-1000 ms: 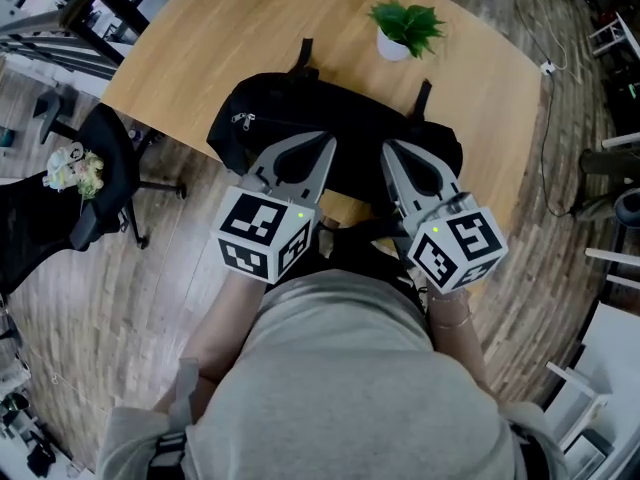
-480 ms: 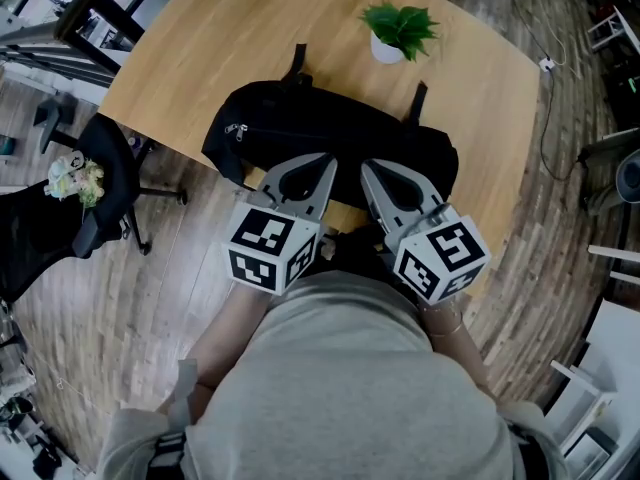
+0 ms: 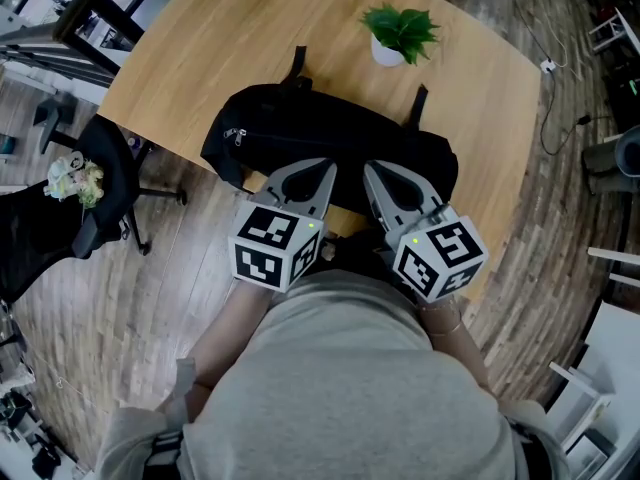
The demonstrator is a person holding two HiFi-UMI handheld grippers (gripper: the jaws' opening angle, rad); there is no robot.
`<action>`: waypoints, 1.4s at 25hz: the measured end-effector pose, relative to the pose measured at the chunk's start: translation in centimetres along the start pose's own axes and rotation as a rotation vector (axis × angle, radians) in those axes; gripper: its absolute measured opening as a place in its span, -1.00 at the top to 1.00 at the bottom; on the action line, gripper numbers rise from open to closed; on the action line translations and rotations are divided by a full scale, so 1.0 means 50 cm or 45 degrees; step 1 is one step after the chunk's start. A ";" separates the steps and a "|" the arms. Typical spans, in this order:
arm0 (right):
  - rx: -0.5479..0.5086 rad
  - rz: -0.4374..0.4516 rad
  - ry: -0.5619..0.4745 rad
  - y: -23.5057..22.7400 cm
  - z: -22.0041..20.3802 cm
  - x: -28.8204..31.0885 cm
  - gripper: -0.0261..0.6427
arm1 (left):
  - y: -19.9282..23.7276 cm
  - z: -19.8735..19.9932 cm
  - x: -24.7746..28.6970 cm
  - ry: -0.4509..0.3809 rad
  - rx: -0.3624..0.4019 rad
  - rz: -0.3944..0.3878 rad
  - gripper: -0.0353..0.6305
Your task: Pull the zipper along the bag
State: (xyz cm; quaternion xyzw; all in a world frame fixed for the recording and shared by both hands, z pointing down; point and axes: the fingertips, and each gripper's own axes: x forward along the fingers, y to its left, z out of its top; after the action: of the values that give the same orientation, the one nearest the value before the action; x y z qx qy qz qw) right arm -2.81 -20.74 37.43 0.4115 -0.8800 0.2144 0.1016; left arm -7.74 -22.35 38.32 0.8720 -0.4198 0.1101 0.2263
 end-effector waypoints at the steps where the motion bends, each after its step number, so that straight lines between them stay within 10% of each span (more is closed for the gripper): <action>1: 0.000 -0.005 0.004 -0.001 0.000 -0.001 0.90 | 0.000 -0.001 0.001 0.008 0.000 0.004 0.84; 35: -0.047 0.009 0.054 0.016 -0.017 -0.001 0.90 | -0.009 -0.013 -0.005 0.040 -0.013 -0.038 0.84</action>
State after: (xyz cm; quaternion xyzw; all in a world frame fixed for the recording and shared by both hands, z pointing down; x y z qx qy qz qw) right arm -3.38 -19.87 37.91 0.4017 -0.8829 0.2073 0.1271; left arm -7.54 -21.59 38.66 0.8751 -0.4038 0.1183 0.2389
